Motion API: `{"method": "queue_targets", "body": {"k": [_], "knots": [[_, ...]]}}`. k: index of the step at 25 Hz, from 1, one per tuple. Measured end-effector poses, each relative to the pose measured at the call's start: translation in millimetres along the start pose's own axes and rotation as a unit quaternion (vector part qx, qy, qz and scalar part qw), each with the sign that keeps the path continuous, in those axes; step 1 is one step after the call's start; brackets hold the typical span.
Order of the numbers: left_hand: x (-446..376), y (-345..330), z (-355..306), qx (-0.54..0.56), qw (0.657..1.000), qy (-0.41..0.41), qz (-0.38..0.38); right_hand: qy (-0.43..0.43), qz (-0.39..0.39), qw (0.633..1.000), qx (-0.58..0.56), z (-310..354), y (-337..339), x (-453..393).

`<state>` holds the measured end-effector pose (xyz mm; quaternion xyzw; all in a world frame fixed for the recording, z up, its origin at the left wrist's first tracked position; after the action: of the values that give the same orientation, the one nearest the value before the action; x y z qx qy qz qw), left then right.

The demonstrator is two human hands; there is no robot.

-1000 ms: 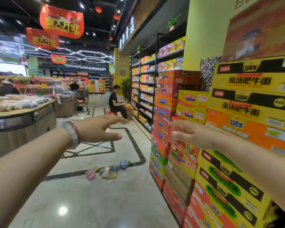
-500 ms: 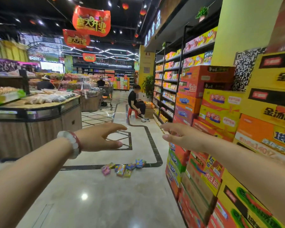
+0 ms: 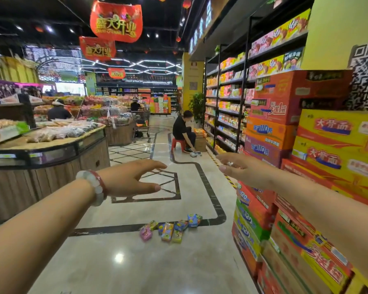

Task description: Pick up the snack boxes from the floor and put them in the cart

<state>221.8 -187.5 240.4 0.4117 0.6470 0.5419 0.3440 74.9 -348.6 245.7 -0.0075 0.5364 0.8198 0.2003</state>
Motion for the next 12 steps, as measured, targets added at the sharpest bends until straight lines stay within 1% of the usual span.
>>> {"method": "queue_targets", "body": {"k": [3,5,10,12], "knots": [[-51.1,10.4,17.8,0.006,1.0,-0.012,-0.016,-0.01,-0.008,1.0,-0.008,-22.4,-2.7,-44.4],[-81.8,8.1,22.6,0.009,1.0,-0.017,-0.013,-0.008,0.001,1.0,0.001,-39.6,-8.6,-68.6],[-173.9,-19.9,14.4,0.026,0.999,-0.039,0.012,0.0,0.037,0.999,0.004,-111.5,-28.6,-122.7],[-215.5,-32.5,8.8,0.03,0.999,-0.033,0.013,0.003,0.052,0.999,0.009,-145.5,-32.0,-146.7]]}}
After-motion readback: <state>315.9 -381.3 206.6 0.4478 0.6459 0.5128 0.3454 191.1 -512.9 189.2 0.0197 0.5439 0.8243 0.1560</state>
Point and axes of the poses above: each hand's wrist, its own x-axis away from the middle knuckle, its own y-axis out of the back of the hand, z = x × y, the point moved 10 cm from there along -x, towards the middle knuckle, and after that the axes turned 11 degrees about y, right-handed, at the moved point
